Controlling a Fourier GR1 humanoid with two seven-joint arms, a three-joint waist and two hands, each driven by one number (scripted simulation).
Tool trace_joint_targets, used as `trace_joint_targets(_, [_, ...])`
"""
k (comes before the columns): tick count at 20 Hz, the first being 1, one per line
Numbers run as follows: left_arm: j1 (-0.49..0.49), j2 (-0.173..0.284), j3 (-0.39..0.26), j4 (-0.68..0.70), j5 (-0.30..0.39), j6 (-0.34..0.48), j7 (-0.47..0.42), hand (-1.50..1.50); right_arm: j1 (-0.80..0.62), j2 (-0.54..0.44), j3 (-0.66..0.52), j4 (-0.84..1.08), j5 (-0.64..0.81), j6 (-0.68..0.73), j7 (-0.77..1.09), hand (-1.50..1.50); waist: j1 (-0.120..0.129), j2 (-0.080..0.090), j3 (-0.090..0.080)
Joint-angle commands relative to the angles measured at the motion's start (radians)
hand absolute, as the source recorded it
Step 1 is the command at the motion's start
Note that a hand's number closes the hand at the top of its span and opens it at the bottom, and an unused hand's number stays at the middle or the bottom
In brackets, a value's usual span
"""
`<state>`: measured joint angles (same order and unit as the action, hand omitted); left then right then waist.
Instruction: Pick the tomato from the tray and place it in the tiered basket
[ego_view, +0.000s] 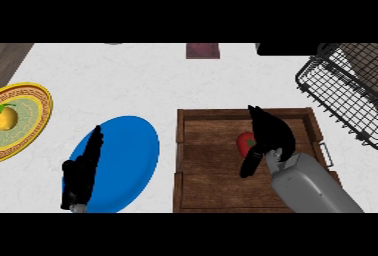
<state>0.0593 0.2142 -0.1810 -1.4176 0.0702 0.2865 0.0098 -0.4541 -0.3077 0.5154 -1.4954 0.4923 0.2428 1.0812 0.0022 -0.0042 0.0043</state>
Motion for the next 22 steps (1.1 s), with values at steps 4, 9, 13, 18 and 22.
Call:
trace_joint_targets(4, [0.026,0.0,0.009,0.031,-0.008,-0.024,-0.001,0.0,0.039,0.032,-0.03,0.069,0.021,0.054,0.05,-1.5,0.0,0.004,-0.005])
trace_joint_targets(9, [0.043,-0.032,0.016,0.059,-0.013,-0.031,-0.062,0.0,0.09,0.005,-0.072,0.031,0.033,0.08,0.003,-1.5,-0.004,0.004,-0.005])
trace_joint_targets(13, [0.05,-0.029,0.018,-0.013,-0.028,-0.018,0.004,0.0,0.121,0.076,-0.026,0.064,0.139,0.014,-0.013,1.5,0.0,0.003,-0.004])
trace_joint_targets(18, [0.028,-0.05,0.022,0.023,-0.042,-0.021,0.004,0.0,0.029,0.138,-0.045,0.236,0.209,-0.037,-0.171,1.5,0.008,0.006,-0.004])
trace_joint_targets(22, [0.035,-0.017,0.049,0.01,-0.025,-0.061,0.021,0.0,0.034,0.07,-0.032,0.179,0.264,0.012,-0.212,1.5,0.004,0.005,-0.004])
